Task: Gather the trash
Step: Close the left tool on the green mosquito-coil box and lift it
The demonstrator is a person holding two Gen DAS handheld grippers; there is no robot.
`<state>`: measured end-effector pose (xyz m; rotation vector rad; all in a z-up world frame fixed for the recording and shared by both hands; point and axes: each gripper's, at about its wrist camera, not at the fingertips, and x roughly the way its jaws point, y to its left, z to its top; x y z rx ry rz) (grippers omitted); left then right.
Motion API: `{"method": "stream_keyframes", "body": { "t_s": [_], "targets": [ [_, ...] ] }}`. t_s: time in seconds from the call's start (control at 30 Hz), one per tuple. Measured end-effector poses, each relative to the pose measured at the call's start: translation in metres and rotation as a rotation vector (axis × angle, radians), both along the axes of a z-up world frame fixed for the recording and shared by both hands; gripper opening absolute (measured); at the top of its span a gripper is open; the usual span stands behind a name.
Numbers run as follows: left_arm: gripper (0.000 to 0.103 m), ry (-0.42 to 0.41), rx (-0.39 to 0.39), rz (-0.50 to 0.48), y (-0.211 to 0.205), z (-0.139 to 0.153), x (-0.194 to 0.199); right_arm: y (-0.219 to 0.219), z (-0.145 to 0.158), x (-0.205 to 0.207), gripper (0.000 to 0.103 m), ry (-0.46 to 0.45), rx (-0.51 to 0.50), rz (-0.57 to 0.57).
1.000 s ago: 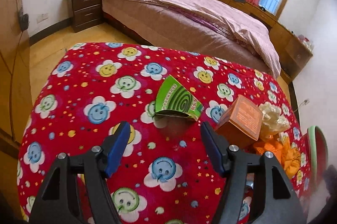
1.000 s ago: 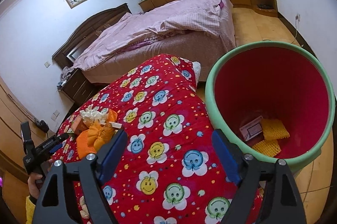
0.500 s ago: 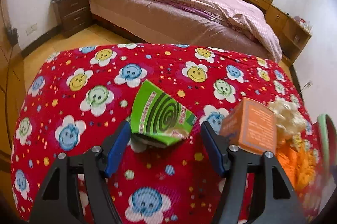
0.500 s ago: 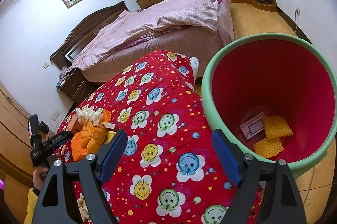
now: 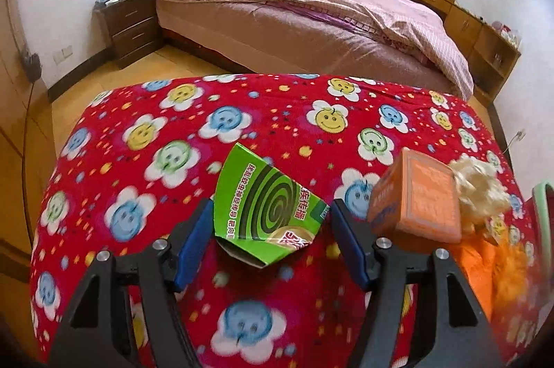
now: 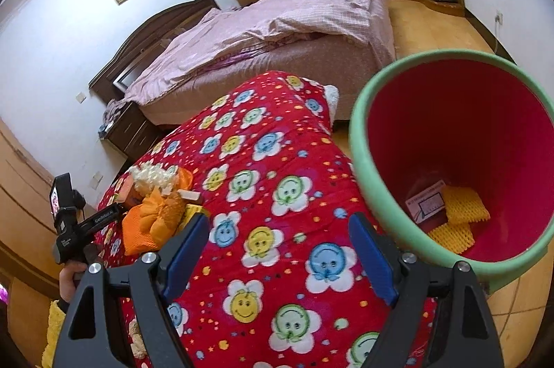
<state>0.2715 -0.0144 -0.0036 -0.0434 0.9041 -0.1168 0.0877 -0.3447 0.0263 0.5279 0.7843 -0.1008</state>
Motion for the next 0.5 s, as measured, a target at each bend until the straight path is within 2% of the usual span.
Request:
{"method": "stream_keyframes", "body": {
  "t_s": [0.2,0.33,0.5],
  "targets": [
    [0.068,-0.021,-0.095,0.071,0.033,0.014,-0.040,0.026,0.016,0.011,0.085,-0.020,-0.024,0.073],
    [0.068,-0.051,-0.125,0.120,0.052,0.022,-0.061,0.054,0.026,0.026,0.085,-0.022,-0.029,0.136],
    [0.068,-0.081,-0.140,0.195,0.073,0.019,-0.067,0.095,0.034,0.045,0.085,-0.020,-0.040,0.213]
  ]
}}
